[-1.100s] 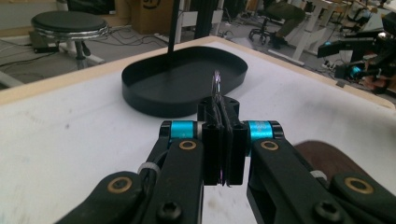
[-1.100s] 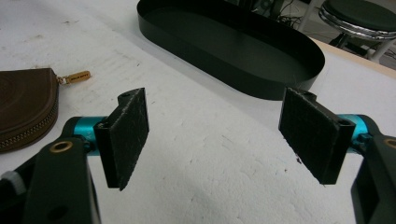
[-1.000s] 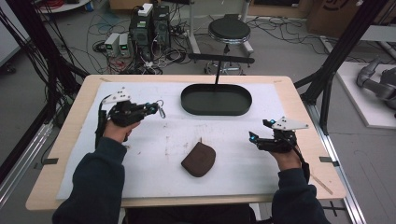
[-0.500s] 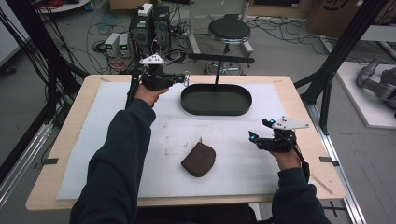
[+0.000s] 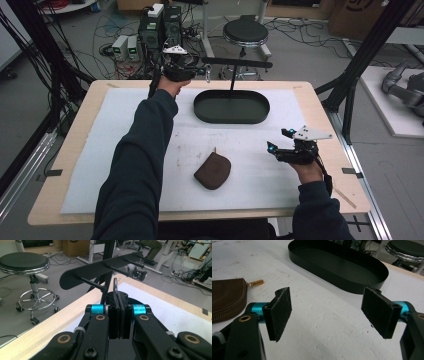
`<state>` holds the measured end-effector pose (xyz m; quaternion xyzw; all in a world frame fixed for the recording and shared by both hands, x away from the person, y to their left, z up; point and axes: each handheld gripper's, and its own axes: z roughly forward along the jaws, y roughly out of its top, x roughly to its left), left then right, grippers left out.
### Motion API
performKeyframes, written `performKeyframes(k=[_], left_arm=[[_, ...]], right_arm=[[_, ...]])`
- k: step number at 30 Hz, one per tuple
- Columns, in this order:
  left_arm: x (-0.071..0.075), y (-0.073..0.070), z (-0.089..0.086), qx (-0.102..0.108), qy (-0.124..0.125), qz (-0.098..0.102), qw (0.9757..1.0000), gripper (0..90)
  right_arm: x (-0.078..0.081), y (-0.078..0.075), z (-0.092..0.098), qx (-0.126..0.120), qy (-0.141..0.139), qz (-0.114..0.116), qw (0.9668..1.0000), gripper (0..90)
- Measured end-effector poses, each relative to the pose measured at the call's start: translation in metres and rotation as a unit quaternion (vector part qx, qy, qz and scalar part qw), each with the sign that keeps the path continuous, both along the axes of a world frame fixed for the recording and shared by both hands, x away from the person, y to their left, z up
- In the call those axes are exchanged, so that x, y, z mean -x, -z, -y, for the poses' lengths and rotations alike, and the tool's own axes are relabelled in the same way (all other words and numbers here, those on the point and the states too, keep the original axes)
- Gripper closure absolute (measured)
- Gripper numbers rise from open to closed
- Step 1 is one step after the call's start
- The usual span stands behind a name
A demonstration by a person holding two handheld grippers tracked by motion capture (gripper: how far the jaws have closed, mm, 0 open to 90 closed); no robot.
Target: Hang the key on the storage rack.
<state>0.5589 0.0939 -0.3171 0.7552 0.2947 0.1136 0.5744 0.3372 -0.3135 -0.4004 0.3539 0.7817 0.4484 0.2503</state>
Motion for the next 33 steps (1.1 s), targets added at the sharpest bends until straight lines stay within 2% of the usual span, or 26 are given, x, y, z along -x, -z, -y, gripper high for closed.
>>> performKeyframes(k=[2, 4, 11, 15, 18, 20, 22, 26, 28, 29, 30, 33], left_arm=[[-0.003, 0.003, -0.001, 0.009, -0.006, -0.005, 0.9999, 88.0], [-0.006, 0.007, -0.001, 0.004, -0.012, -0.012, 0.9999, 88.0], [-0.011, 0.014, 0.004, 0.012, -0.036, -0.011, 0.9992, 87.9], [-0.013, 0.016, 0.008, 0.006, -0.055, -0.011, 0.9984, 87.5], [-0.013, 0.016, 0.011, -0.011, -0.066, -0.01, 0.9977, 86.7], [-0.012, 0.018, 0.01, -0.019, -0.072, -0.018, 0.9971, 77.5], [-0.008, 0.02, 0.009, -0.024, -0.083, -0.015, 0.9962, 70.4], [0.005, 0.024, 0.003, -0.018, -0.095, -0.027, 0.9949, 54.2], [0.019, 0.025, -0.003, -0.017, -0.101, -0.019, 0.9946, 48.6], [0.019, 0.025, -0.003, -0.017, -0.101, -0.019, 0.9946, 43.1], [0.032, 0.023, -0.01, -0.01, -0.099, -0.01, 0.995, 38.1], [0.053, 0.022, -0.02, 0.002, -0.102, 0.003, 0.9947, 24.2]], right_arm=[[0.0, 0.0, 0.0, 0.0, -0.001, -0.002, 1.0, 24.7], [0.001, 0.0, 0.0, -0.002, -0.003, -0.002, 1.0, 24.7], [0.0, 0.001, 0.004, -0.006, 0.003, -0.004, 1.0, 24.7], [-0.001, 0.002, 0.005, -0.007, 0.003, -0.004, 1.0, 24.7], [0.0, 0.001, 0.005, -0.007, 0.004, -0.004, 1.0, 24.7], [0.0, 0.001, 0.004, -0.008, 0.003, -0.004, 1.0, 24.6], [0.0, 0.001, 0.004, -0.007, 0.003, -0.004, 1.0, 24.7], [0.0, 0.001, 0.004, -0.005, 0.003, -0.001, 1.0, 24.7], [-0.001, 0.001, 0.002, -0.004, 0.002, -0.002, 1.0, 24.7], [-0.001, 0.001, 0.002, -0.004, 0.002, -0.002, 1.0, 24.7], [-0.002, 0.002, 0.0, -0.004, 0.0, -0.004, 1.0, 24.7], [-0.001, 0.002, -0.003, 0.0, -0.004, -0.006, 1.0, 24.7]])
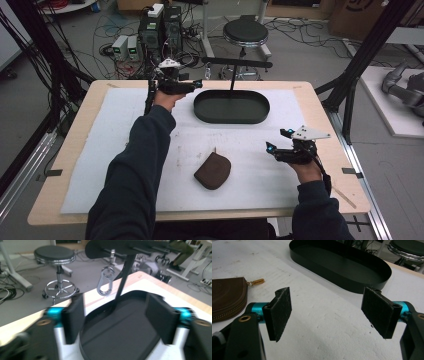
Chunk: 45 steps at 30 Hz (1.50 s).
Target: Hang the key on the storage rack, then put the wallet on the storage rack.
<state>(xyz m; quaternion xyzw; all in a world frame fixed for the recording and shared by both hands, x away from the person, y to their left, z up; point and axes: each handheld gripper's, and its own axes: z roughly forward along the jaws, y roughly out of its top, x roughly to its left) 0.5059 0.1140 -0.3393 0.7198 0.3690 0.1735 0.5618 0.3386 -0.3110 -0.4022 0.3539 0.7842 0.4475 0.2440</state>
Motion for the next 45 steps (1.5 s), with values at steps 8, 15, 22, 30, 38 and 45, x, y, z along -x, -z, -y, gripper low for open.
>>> performKeyframes(k=[8, 15, 22, 30, 38, 45], left_arm=[[0.047, 0.001, -0.03, 0.006, -0.001, 0.035, 0.9994, 19.6], [0.076, 0.001, -0.052, -0.001, -0.004, 0.049, 0.9988, 19.7], [0.101, 0.004, -0.067, -0.006, -0.02, 0.067, 0.9976, 20.1], [0.131, 0.022, -0.092, 0.0, -0.044, 0.072, 0.9964, 20.2], [0.157, 0.044, -0.113, -0.007, -0.051, 0.075, 0.9959, 20.2], [0.179, 0.059, -0.131, -0.012, -0.061, 0.074, 0.9953, 20.2]], right_arm=[[0.003, -0.002, -0.002, -0.001, -0.001, 0.003, 1.0, 24.6], [0.005, -0.002, -0.004, 0.002, -0.001, 0.0, 1.0, 24.6], [0.006, -0.002, -0.009, 0.002, -0.008, 0.001, 1.0, 24.6], [0.007, -0.001, -0.016, 0.005, -0.014, -0.004, 0.9999, 24.5], [0.01, -0.002, -0.037, 0.01, -0.032, -0.006, 0.9994, 24.5], [0.013, -0.001, -0.069, 0.01, -0.069, -0.022, 0.9973, 24.6]])
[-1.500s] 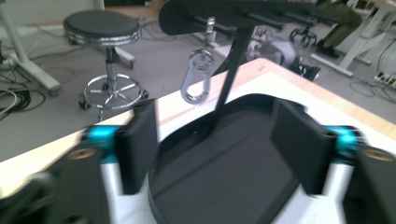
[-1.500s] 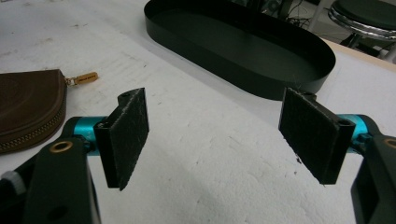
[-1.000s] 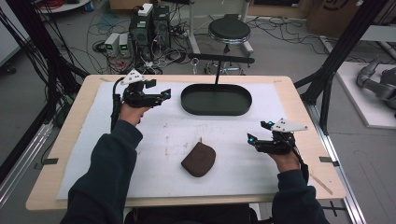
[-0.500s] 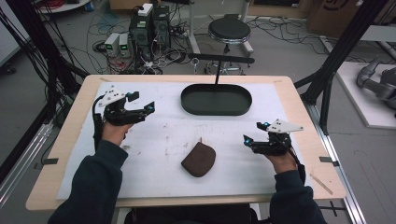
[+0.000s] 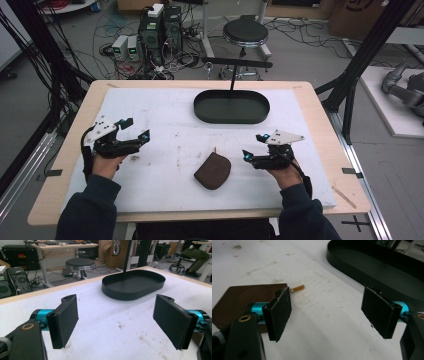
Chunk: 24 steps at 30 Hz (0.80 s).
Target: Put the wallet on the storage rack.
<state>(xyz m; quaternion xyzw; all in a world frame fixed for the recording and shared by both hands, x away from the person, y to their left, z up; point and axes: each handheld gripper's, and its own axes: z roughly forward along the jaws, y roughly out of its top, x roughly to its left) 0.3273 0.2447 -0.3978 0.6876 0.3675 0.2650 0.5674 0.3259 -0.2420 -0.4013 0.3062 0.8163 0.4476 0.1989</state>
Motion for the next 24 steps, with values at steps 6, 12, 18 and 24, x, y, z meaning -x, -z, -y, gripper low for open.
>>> performKeyframes(k=[6, 12, 18, 24], left_arm=[[0.008, 0.015, -0.012, 0.007, -0.018, -0.011, 0.9998, 20.2], [0.009, 0.02, -0.015, 0.005, -0.018, -0.014, 0.9997, 20.2], [0.009, 0.021, -0.016, 0.008, -0.02, -0.014, 0.9997, 20.3], [0.012, 0.022, -0.019, 0.014, -0.028, -0.016, 0.9994, 20.7]], right_arm=[[0.002, 0.005, -0.032, 0.007, -0.036, -0.01, 0.9993, 24.6], [0.006, 0.015, -0.058, 0.019, -0.074, -0.03, 0.9967, 24.6], [0.016, 0.021, -0.08, 0.036, -0.114, -0.03, 0.9924, 24.6], [0.021, 0.03, -0.094, 0.063, -0.153, -0.036, 0.9855, 24.5]])
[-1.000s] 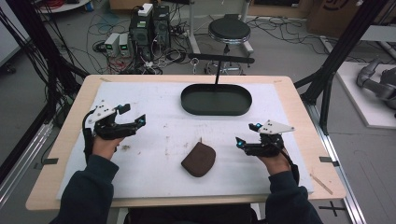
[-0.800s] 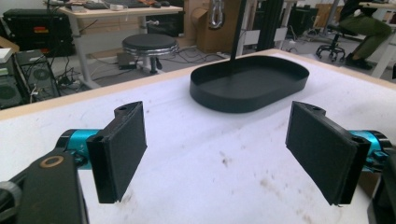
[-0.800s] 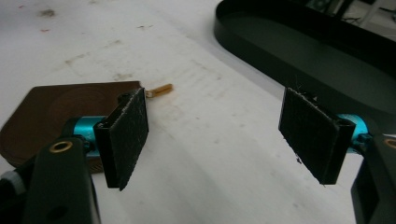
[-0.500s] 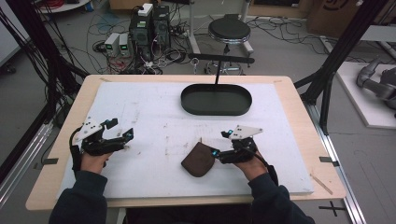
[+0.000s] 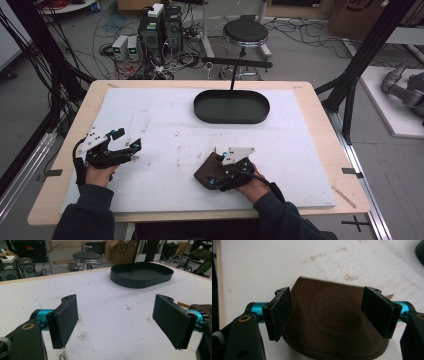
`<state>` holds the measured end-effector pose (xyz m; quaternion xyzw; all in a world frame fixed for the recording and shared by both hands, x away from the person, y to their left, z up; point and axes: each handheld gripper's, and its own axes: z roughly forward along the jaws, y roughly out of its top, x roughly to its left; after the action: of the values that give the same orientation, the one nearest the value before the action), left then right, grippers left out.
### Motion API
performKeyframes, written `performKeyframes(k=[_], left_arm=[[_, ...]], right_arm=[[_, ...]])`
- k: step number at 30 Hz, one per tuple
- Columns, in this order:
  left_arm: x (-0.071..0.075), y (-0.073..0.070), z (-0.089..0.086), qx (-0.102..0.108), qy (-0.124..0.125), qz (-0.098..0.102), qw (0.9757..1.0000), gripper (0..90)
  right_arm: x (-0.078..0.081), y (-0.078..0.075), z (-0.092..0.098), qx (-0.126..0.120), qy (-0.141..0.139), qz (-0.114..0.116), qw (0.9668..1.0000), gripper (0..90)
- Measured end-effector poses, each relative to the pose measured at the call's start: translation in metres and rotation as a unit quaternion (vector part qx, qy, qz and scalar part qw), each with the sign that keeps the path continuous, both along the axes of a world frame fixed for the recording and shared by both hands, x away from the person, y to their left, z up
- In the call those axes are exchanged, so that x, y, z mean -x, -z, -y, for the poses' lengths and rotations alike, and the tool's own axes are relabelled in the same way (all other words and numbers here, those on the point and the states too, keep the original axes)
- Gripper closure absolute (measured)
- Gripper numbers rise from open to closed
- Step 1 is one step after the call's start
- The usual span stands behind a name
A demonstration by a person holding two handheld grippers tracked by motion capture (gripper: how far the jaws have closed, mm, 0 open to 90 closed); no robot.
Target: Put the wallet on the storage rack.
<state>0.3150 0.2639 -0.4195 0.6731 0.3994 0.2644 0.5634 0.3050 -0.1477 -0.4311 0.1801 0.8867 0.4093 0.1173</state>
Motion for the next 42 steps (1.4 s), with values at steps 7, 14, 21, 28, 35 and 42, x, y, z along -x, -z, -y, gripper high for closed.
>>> performKeyframes(k=[7, 14, 21, 28, 35, 42], left_arm=[[0.0, 0.001, -0.001, 0.003, -0.002, -0.002, 1.0, 21.0], [-0.001, 0.001, 0.0, 0.001, 0.0, -0.004, 1.0, 21.1], [-0.002, 0.002, 0.0, 0.002, -0.001, -0.005, 1.0, 21.2], [-0.002, 0.002, 0.0, 0.002, -0.001, -0.006, 1.0, 21.2], [-0.003, 0.003, -0.001, 0.002, -0.001, -0.008, 1.0, 21.2], [-0.003, 0.003, 0.0, 0.006, 0.0, -0.008, 0.9999, 21.2]], right_arm=[[-0.004, 0.0, 0.008, 0.012, 0.001, 0.0, 0.9999, 24.1], [-0.01, -0.003, 0.03, 0.029, 0.03, 0.007, 0.9991, 24.7], [-0.022, -0.004, 0.056, 0.036, 0.088, 0.015, 0.9954, 25.1], [-0.029, -0.006, 0.072, 0.03, 0.13, 0.02, 0.9908, 25.7], [-0.012, -0.01, 0.057, 0.014, 0.016, 0.045, 0.9988, 25.6], [-0.006, -0.002, 0.044, 0.042, -0.033, 0.057, 0.997, 21.5]])
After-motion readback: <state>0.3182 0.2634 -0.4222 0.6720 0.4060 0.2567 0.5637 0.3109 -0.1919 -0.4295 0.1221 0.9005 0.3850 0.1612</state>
